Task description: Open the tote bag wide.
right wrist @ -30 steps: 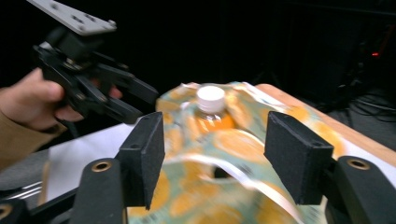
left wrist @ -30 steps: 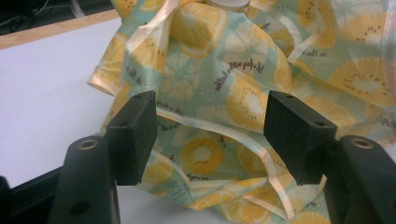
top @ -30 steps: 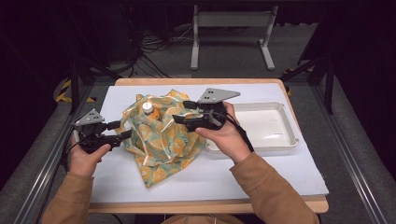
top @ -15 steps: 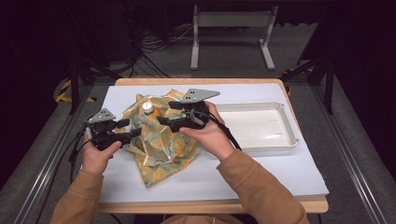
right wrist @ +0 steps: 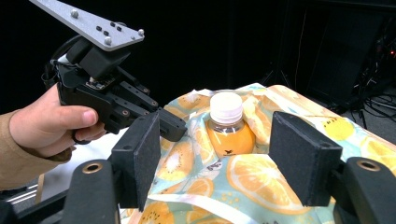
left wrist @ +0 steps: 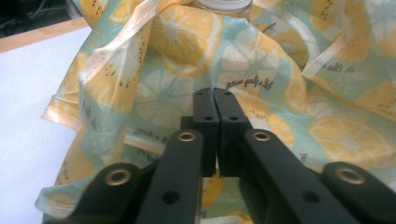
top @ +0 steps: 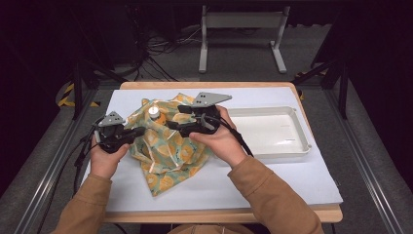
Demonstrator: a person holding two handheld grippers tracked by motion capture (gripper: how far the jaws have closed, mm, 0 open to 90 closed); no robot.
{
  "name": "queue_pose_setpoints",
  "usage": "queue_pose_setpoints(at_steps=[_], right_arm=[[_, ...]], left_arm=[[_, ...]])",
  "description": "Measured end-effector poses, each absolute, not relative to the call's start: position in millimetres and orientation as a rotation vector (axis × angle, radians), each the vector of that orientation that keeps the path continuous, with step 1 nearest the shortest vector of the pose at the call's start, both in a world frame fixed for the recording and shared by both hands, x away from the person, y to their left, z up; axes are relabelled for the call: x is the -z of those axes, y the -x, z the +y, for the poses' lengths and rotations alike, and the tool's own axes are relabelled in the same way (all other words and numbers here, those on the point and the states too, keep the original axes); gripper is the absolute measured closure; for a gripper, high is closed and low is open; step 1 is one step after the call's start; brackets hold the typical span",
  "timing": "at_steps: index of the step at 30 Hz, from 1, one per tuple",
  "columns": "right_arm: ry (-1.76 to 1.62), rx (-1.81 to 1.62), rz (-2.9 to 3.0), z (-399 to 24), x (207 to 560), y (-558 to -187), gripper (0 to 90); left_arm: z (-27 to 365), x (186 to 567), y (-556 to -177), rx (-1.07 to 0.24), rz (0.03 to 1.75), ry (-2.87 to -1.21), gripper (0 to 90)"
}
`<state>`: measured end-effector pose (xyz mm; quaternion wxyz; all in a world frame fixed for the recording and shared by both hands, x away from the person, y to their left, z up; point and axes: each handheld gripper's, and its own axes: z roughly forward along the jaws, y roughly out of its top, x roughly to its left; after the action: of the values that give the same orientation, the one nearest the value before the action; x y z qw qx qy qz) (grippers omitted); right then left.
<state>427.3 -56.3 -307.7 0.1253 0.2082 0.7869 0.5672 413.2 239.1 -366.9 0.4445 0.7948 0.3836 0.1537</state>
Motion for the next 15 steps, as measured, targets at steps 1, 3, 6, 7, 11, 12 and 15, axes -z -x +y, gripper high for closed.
queue_pose_setpoints(at_steps=[1, 3, 6, 7, 11, 12, 15], right_arm=[[-0.607, -1.651, 2.293, -56.1, 308.0, -427.6, 34.8], [-0.607, -1.652, 2.294, -55.9, 308.6, -428.4, 34.8], [-0.608, -1.650, 2.296, -56.3, 309.4, -428.8, 34.8], [-0.608, -1.650, 2.296, -56.3, 309.4, -428.8, 34.8], [-0.607, -1.643, 2.295, -57.7, 309.8, -430.1, 35.2], [-0.609, -1.641, 2.297, -57.8, 310.3, -430.6, 35.3], [-0.623, -1.637, 2.316, -57.8, 315.6, -433.7, 36.3]], left_arm=[[238.5, 366.9, -412.6, -0.380, 0.950, -1.968, 89.7], [238.7, 366.2, -411.7, -0.388, 0.940, -1.977, 89.8], [242.2, 362.8, -408.3, -0.403, 0.939, -1.962, 89.9], [242.2, 362.8, -408.3, -0.403, 0.939, -1.962, 90.0], [254.2, 354.4, -402.0, -0.430, 0.934, -1.958, 90.0], [257.4, 352.6, -400.8, -0.433, 0.941, -1.955, 90.0], [265.3, 348.7, -397.1, -0.443, 0.950, -1.972, 90.0]])
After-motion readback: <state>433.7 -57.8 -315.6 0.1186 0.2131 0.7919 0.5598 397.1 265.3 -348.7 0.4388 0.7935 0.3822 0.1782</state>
